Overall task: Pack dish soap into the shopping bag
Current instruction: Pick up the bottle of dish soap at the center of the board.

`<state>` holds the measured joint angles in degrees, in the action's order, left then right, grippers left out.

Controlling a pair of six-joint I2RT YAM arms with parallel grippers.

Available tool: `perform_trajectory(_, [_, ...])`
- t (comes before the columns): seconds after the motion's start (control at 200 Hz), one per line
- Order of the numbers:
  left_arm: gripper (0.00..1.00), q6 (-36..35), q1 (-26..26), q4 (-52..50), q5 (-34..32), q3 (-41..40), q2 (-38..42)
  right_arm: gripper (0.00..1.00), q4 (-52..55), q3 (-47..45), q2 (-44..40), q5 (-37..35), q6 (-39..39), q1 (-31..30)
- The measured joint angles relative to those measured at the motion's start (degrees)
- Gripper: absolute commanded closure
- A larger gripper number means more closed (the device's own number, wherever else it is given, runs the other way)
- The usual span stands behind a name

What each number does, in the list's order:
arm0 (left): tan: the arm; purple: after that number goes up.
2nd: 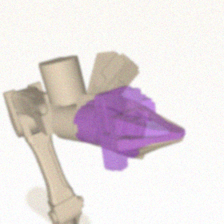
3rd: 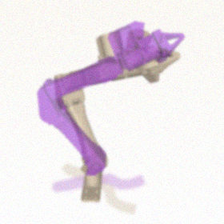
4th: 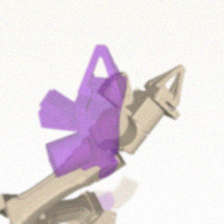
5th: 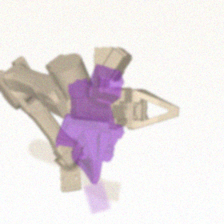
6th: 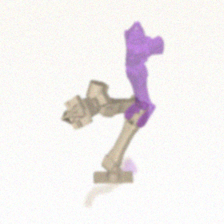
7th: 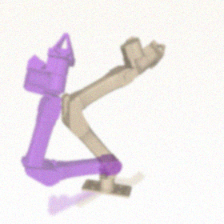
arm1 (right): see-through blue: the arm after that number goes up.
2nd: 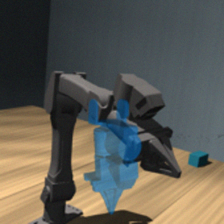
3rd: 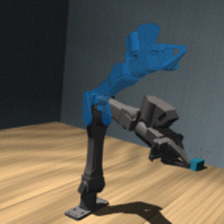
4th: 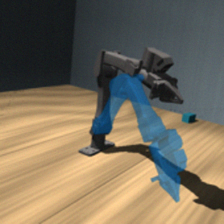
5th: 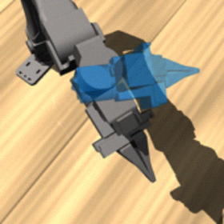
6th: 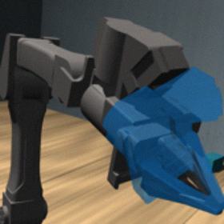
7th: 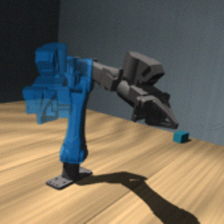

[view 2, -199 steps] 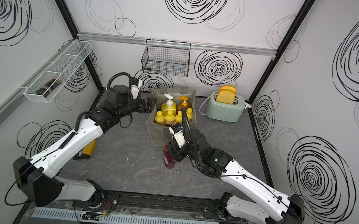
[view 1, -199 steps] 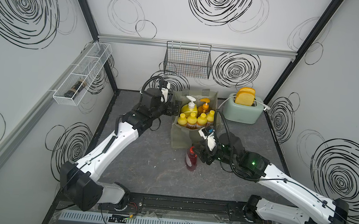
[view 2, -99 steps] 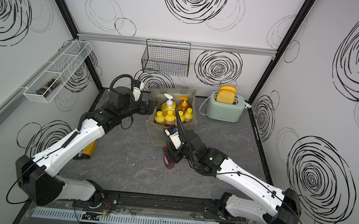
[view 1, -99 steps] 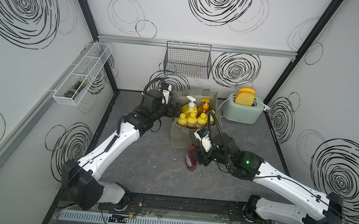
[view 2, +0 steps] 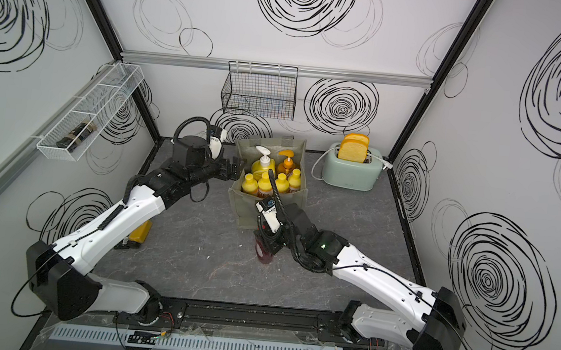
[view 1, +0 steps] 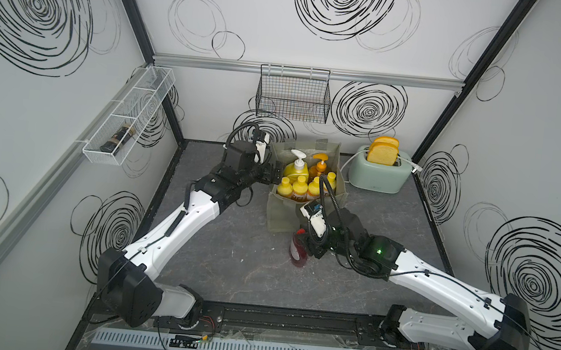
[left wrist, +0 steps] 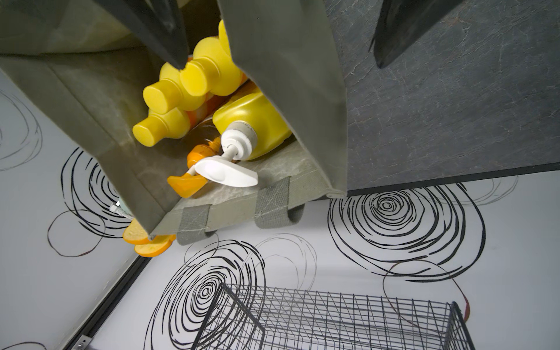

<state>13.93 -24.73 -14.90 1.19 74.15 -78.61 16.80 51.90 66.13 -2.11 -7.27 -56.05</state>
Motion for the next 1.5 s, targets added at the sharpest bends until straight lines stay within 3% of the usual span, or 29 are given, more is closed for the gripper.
perform_trajectory(0.655, [0.04,-0.5,0.0,0.0,0.0,0.0,0.0,0.43,-2.4,-1.4,2.6,0.2,0.0,0.0])
perform_trajectory(1.266, [0.12,-0.5,-0.7,-1.6,-1.2,0.0,0.0,0.84,-2.1,-2.4,0.6,-1.6,-0.3,-1.3])
perform_trajectory(1.501, [0.16,-0.1,-2.1,-2.2,-1.9,0.0,0.0,0.89,-0.6,-4.8,-3.8,-2.8,-1.2,-1.6])
